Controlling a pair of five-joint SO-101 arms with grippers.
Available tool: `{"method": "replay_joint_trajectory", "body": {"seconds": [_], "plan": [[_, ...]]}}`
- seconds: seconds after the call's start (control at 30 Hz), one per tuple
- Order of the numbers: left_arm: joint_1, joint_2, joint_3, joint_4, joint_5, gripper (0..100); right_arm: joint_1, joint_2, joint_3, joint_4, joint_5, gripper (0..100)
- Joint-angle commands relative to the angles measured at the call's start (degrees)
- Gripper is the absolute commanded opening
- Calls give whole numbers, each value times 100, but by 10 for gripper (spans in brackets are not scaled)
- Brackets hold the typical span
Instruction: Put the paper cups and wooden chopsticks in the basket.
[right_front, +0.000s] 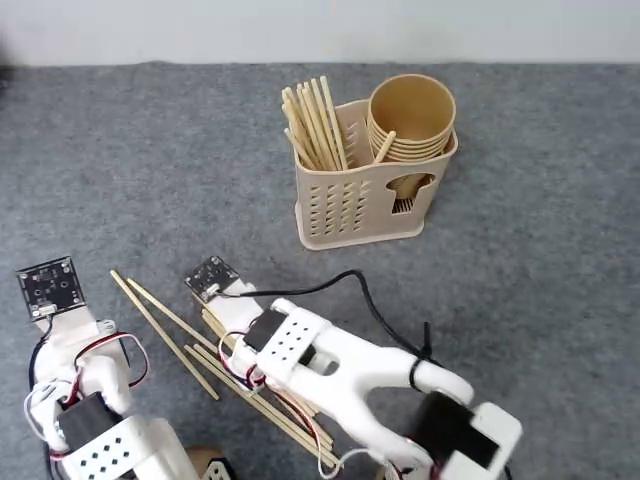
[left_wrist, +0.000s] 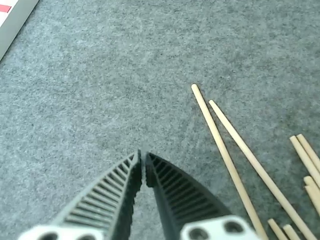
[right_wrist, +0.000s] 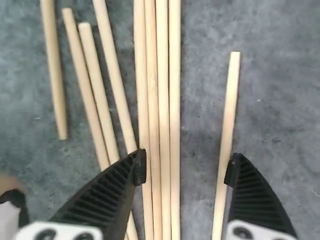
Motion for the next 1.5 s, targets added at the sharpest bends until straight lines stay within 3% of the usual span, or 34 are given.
{"method": "replay_joint_trajectory", "body": {"seconds": [0.0,0.27,0.57,0.93,1.03,1.13,1.47], "plan": [[35,-70,-48,-114,-35,13,409,127,-97,-224,0,267],[35,-70,-48,-114,-35,13,769,145,-79,-207,264,266],[35,-70,-48,-114,-35,13,760,198,-53,-338,273,84],[35,-70,-48,-105,-35,13,760,620,-176,-224,316,69],[35,-70,-22,-114,-35,13,760,620,-176,-233,484,4],[35,-70,-13,-114,-35,13,760,593,-185,-215,510,8],[35,-70,-13,-114,-35,13,796,-1613,-185,629,756,8]]}}
